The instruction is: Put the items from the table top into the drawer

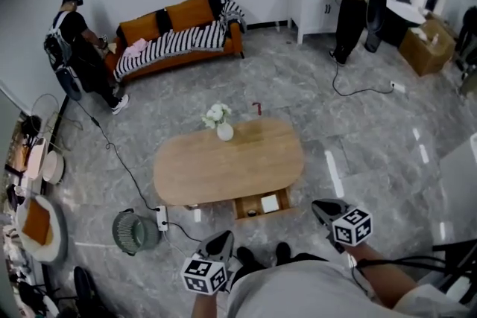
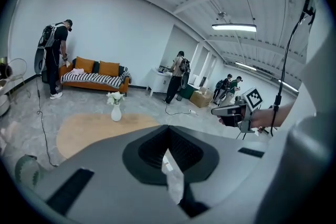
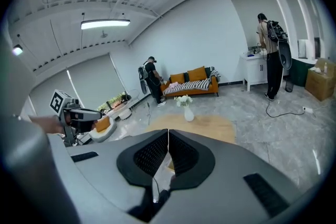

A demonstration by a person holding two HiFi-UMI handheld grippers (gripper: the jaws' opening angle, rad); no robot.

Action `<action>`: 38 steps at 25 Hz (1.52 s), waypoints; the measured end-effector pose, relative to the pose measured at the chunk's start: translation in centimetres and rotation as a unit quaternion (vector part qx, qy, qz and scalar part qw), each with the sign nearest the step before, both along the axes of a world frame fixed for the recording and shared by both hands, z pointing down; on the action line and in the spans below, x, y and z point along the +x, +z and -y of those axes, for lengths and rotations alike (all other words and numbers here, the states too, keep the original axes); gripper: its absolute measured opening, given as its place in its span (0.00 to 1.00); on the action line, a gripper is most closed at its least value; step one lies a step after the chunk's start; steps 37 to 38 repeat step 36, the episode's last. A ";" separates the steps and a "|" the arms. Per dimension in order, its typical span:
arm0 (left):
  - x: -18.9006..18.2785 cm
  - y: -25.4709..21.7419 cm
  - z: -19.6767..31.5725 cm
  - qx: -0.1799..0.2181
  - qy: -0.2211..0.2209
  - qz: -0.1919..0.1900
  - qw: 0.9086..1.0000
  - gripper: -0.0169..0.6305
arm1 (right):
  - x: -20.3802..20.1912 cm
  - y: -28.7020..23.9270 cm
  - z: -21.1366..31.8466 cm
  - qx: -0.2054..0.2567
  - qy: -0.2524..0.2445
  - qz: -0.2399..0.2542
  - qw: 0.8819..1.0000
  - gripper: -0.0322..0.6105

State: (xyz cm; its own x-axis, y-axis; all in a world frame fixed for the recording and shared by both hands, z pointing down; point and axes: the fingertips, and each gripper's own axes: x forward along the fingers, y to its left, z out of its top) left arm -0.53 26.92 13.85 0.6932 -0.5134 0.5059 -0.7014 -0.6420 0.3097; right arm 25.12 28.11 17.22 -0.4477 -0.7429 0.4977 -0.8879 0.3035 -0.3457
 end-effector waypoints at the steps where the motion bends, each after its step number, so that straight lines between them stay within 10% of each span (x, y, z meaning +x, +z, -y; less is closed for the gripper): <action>1: -0.1 0.0 -0.2 0.002 0.003 0.002 1.000 0.03 | 0.1 -0.2 -0.1 0.003 0.006 0.001 1.000 0.10; 38: -4.8 -1.2 2.1 0.006 0.011 -0.008 1.000 0.03 | -3.7 -3.1 0.3 0.032 0.050 0.005 0.998 0.10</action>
